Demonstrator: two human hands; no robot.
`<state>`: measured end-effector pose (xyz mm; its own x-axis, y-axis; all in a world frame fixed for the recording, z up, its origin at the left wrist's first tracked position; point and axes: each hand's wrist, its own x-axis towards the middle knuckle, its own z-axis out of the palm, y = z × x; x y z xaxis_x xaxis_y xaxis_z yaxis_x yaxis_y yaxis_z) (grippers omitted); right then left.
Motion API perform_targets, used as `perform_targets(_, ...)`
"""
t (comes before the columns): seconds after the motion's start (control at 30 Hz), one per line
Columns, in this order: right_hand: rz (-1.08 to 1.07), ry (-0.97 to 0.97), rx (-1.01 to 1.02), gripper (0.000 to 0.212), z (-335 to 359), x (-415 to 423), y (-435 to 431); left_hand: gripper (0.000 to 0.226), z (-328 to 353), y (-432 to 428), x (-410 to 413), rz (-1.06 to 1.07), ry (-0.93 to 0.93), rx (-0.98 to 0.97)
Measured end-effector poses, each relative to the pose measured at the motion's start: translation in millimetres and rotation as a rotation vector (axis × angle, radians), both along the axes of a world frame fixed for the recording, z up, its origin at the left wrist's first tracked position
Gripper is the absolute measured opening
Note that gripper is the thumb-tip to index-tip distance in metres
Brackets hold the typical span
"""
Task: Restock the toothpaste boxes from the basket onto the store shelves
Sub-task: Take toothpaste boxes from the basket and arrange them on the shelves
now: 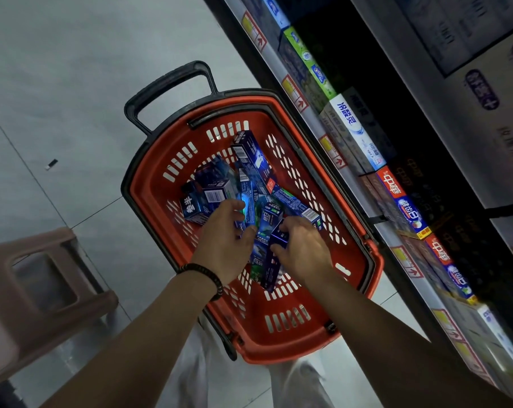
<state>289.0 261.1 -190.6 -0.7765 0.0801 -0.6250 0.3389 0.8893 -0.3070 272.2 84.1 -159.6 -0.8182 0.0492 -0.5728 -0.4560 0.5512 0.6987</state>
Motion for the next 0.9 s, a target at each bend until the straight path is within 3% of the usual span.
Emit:
perform_targets(0.13,-0.034,-0.012,0.005,0.045,4,4,0,0.045,4,0,1,-0.024,0.005,-0.014)
perform_targets(0.33,-0.044,-0.029,0.001,0.077,14,11,3,0.040,17,-2,-2,-0.046,0.001,-0.028)
perform_targets(0.53,-0.075,-0.002,-0.035,0.077,51,19,19,0.039,42,-7,-12,-0.080,0.018,-0.065)
perform_targets(0.9,-0.323,0.177,-0.154,0.072,153,-6,51,0.039,116,-1,-40,-0.074,0.065,-0.066)
